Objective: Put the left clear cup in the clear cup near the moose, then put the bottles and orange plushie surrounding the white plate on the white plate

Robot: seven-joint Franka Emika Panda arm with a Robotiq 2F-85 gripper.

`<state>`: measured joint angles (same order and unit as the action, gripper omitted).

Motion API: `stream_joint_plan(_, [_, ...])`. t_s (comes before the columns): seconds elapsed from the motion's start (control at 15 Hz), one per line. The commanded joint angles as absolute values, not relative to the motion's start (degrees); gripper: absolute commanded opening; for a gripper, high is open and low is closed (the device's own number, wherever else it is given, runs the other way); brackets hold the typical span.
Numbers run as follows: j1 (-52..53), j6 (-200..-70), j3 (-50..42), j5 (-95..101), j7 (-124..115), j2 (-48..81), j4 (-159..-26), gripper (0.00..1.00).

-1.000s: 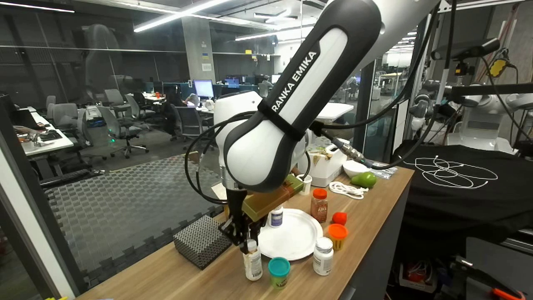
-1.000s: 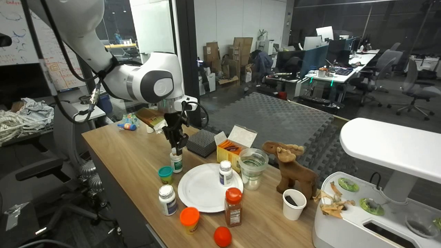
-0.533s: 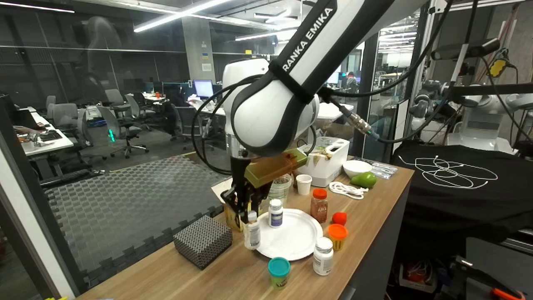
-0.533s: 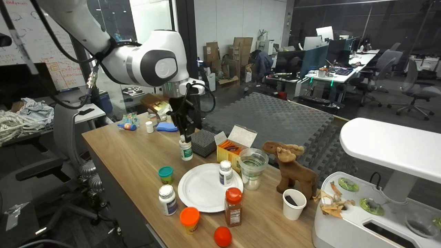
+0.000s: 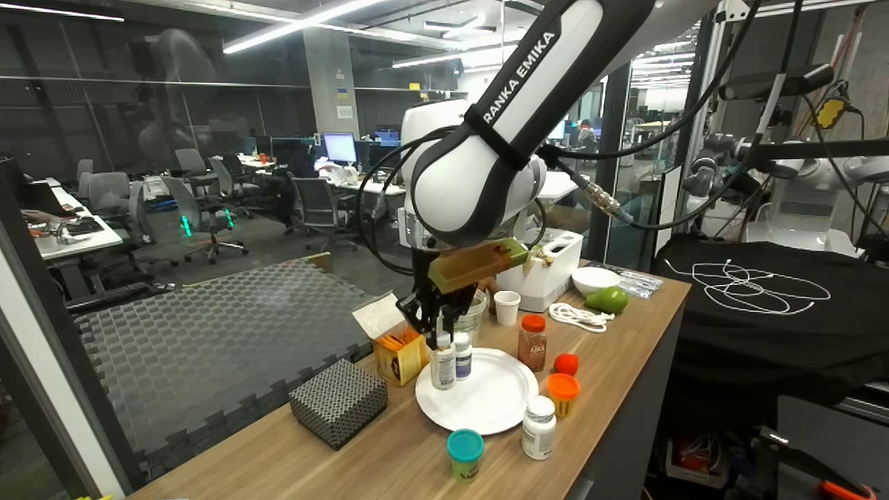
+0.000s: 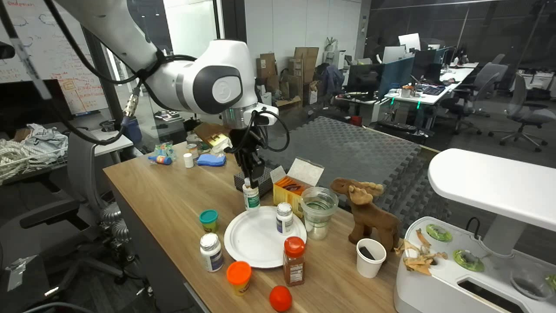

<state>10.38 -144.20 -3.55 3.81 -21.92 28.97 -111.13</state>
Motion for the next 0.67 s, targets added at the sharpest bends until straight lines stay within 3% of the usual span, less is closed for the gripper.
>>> stream_joint_plan(0.0, [10.0, -142.9, -4.0, 3.1, -24.0, 32.2, -107.3, 0.23])
stream_joint_plan(0.6, [10.7, -143.5, -6.2, 2.6, -29.5, 38.3, -101.7, 0.23])
